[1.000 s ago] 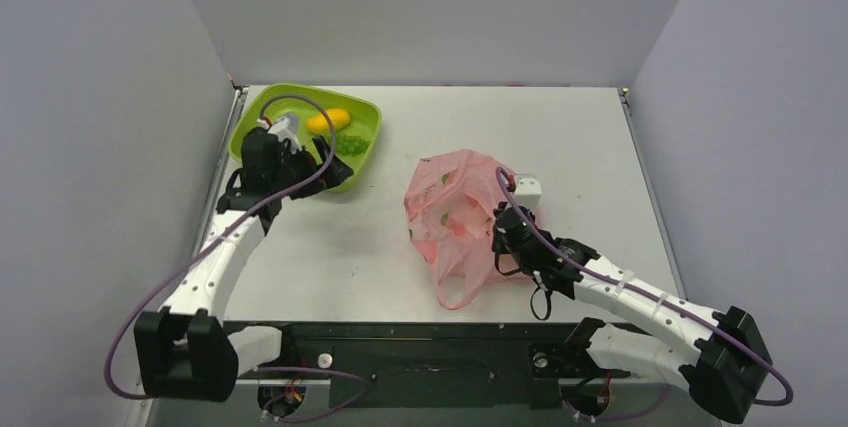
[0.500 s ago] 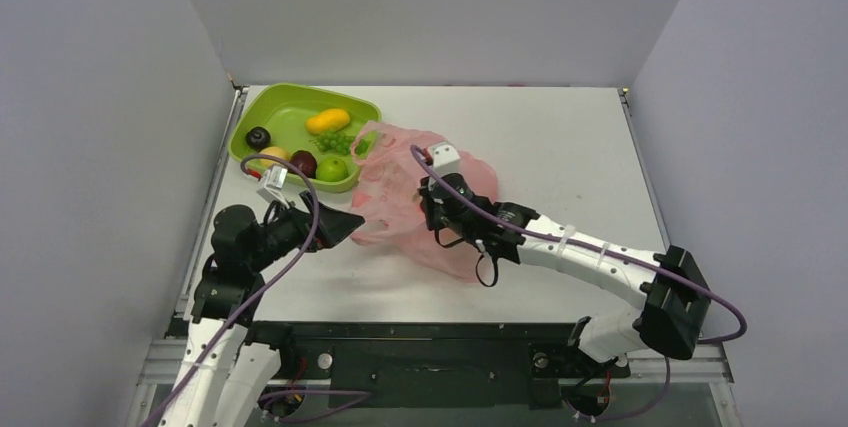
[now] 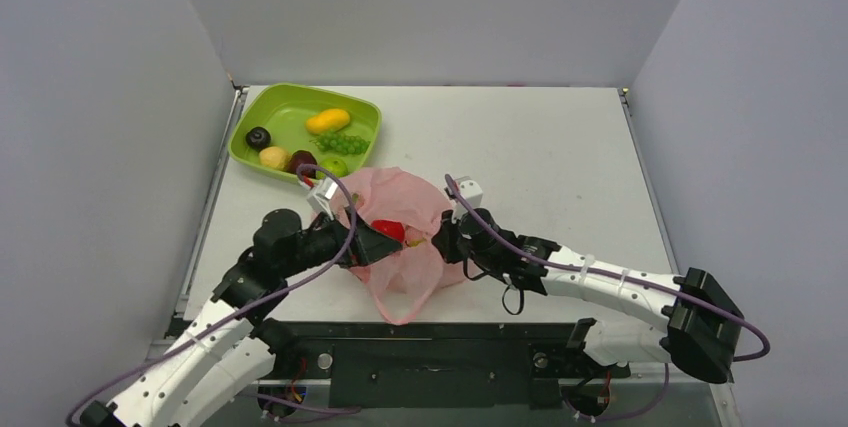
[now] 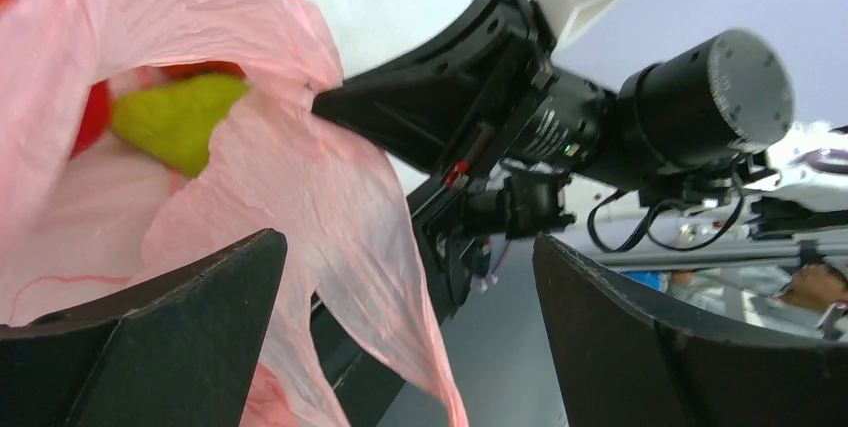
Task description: Take the fake fruits out of the plastic bag
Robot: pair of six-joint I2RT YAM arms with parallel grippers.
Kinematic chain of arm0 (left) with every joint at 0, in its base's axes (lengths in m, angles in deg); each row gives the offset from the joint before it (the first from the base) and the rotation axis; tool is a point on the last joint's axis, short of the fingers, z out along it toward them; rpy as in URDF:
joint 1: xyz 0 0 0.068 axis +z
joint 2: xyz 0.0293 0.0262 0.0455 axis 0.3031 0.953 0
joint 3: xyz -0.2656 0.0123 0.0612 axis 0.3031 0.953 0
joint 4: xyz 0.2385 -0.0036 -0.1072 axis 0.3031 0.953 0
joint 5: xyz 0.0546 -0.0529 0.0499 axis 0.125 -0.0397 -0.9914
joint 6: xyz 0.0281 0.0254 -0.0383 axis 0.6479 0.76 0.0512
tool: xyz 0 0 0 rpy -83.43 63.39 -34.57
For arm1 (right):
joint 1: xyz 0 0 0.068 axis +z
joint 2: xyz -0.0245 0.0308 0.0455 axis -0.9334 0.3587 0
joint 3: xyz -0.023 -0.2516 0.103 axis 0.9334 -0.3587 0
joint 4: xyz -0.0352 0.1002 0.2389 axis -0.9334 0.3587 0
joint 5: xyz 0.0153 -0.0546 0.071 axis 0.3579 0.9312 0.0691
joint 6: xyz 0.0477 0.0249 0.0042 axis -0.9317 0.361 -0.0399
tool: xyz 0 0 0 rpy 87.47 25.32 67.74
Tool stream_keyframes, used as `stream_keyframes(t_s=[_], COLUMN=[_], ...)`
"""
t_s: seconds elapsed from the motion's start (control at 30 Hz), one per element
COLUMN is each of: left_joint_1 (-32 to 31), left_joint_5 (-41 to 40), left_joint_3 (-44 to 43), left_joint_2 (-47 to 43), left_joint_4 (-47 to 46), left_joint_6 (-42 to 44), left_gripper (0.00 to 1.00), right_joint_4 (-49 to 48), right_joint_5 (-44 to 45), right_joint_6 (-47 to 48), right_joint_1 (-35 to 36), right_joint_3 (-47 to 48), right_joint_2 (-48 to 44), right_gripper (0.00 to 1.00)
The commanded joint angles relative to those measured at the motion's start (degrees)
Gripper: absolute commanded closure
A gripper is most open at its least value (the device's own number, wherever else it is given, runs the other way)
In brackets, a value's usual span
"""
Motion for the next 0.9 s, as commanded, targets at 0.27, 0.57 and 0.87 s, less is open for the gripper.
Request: stream_keyframes(t_s=[0.27, 0.57, 0.87], left_joint_1=[-28.1, -30.9, -30.8], left_joint_5=[-29.6, -37.5, -43.4], left_joint_3=[-6.7, -4.5, -1.6], left_joint_2=[16.0, 17.5, 17.5], left_joint_4=[-4.4, -2.5, -2.4], left_joint_6=[9.0, 9.9, 10.1], left_gripper=[0.12, 0.16, 0.21], right_joint_4=[-5.7, 4.4, 2.4], right_joint_5=[0.1, 2.5, 2.6], right_joint_6=[-6.5, -4.8, -6.4], right_joint_1=[-4.4, -2.0, 1.1], right_joint_3=[-11.0, -4.0, -4.7], right_joint_2=[-9.6, -10.2, -8.5], right_gripper=[1.00, 1.00, 1.00])
